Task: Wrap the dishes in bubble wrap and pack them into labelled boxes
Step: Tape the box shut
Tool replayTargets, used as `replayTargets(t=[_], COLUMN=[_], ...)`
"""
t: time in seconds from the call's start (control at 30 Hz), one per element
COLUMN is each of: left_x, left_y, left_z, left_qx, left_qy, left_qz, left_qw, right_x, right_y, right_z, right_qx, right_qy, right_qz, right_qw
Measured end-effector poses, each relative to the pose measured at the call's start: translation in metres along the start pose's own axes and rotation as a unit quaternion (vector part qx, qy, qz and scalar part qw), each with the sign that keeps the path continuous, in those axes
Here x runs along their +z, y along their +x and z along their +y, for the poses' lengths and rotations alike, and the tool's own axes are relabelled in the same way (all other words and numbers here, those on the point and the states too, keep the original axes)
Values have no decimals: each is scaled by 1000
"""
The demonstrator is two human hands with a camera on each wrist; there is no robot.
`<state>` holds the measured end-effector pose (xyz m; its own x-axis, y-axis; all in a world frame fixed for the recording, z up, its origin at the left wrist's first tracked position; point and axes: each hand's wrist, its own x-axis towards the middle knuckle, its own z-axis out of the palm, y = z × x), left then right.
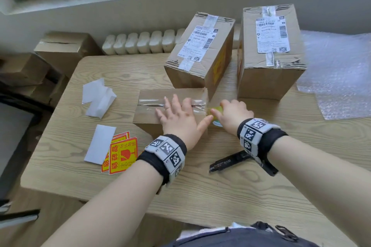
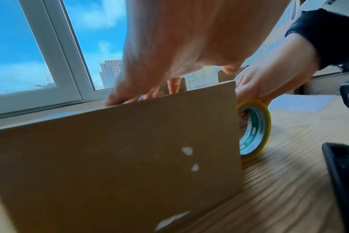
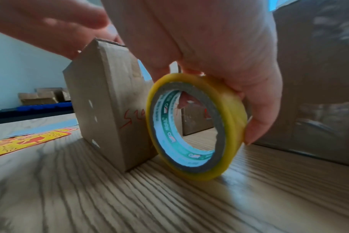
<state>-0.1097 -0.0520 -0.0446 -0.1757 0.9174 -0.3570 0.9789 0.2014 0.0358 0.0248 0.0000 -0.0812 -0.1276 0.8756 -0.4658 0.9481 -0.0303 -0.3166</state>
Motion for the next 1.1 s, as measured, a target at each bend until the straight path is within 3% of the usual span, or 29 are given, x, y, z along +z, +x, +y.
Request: replayTargets(t=[0.07, 0.13, 0.23, 0.33, 0.4, 0.63, 0.83, 0.97, 1.03, 1.1], left_x=[0, 1, 2, 1, 1, 25, 33, 34, 32, 26], left_y=[9, 17, 20, 15, 8, 5, 14, 13, 14, 14], left_z=[22, 32, 22, -3, -15, -4, -12, -11, -16, -23], left_qx=[-51, -74, -32, 44, 59, -57, -28, -15, -5, 14], left_qy=[-5, -6, 9, 19, 11, 24, 69, 54, 45, 40], left_qz=[-9, -12, 1, 18, 18, 64, 107, 130, 127, 119], left_qw=[999, 997, 999, 999, 998, 996, 991, 990, 991, 992], right_x=[0, -1, -4, -1, 6, 27, 39, 37, 34, 33], right_y=[2, 3, -5, -17, -24, -30, -30, -28, -28, -30], right_z=[7, 21, 45, 51, 43, 19, 15, 30, 50, 68], right_qx=[-22, -45, -60, -114, -152, -202, -194, -185, -183, -194], right_qy=[19, 110, 217, 191, 164, 161, 149, 218, 145, -33], right_qz=[-7, -10, -46, -104, -136, -131, -95, -93, -87, -97], right_qw=[1000, 993, 973, 969, 965, 957, 965, 954, 968, 976])
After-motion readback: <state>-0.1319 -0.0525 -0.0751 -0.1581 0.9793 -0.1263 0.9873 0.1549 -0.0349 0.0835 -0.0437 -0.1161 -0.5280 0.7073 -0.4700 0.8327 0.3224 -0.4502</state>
